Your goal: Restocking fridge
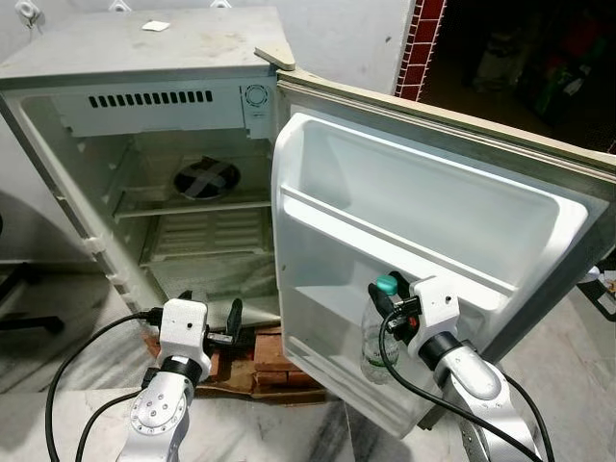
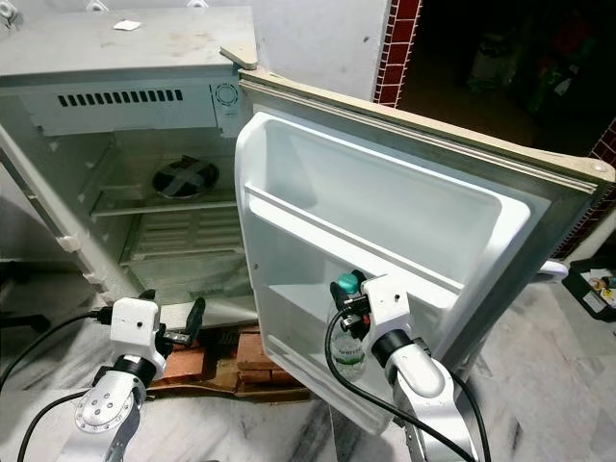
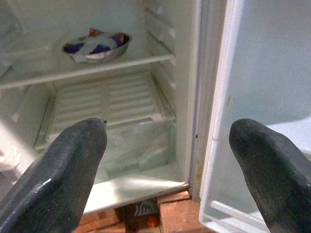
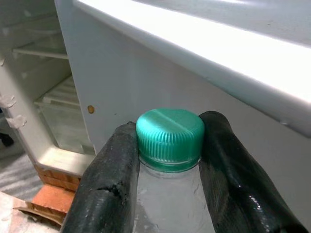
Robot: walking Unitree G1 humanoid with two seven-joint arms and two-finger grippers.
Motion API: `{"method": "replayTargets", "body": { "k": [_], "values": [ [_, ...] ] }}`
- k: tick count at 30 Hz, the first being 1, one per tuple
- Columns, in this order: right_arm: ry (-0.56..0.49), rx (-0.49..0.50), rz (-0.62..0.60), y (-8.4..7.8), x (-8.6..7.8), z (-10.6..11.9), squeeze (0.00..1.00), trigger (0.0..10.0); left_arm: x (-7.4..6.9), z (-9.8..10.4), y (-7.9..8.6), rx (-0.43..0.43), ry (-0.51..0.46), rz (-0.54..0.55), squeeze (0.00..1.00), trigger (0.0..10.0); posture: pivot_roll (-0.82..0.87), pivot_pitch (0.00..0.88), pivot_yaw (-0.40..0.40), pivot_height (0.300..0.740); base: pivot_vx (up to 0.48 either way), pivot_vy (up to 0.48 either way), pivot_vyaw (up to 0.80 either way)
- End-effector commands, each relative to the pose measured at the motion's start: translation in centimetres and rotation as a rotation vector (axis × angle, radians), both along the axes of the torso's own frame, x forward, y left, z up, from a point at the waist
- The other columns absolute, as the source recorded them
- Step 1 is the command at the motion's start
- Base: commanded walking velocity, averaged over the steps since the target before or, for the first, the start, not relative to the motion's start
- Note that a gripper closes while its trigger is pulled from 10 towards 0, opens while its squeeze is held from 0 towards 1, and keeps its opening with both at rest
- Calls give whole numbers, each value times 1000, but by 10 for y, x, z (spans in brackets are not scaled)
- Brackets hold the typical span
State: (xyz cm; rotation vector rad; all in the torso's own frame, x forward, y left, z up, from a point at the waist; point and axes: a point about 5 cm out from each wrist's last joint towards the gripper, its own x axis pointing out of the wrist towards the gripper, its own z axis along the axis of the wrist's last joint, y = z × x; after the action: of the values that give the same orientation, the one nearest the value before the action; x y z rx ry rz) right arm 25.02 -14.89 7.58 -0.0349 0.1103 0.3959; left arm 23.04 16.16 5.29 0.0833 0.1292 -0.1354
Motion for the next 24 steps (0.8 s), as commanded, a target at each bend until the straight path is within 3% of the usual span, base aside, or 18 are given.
{"method": "replayTargets", "body": {
  "k": [1,15,24],
  "values": [
    [-38,-4,1,1,0,6,0,10000,1,4,-1,13,-13,-11,0,10000,-17,13,0,706,0,0,0],
    [-41,-2,-4,1,-1,5,0,10000,3,4,-3,18,-13,-17,0,10000,-16,18,4,636,0,0,0],
    [-48,0,0,2,0,5,0,10000,3,4,-2,23,-15,-4,0,10000,-13,21,3,636,0,0,0]
  ]
}}
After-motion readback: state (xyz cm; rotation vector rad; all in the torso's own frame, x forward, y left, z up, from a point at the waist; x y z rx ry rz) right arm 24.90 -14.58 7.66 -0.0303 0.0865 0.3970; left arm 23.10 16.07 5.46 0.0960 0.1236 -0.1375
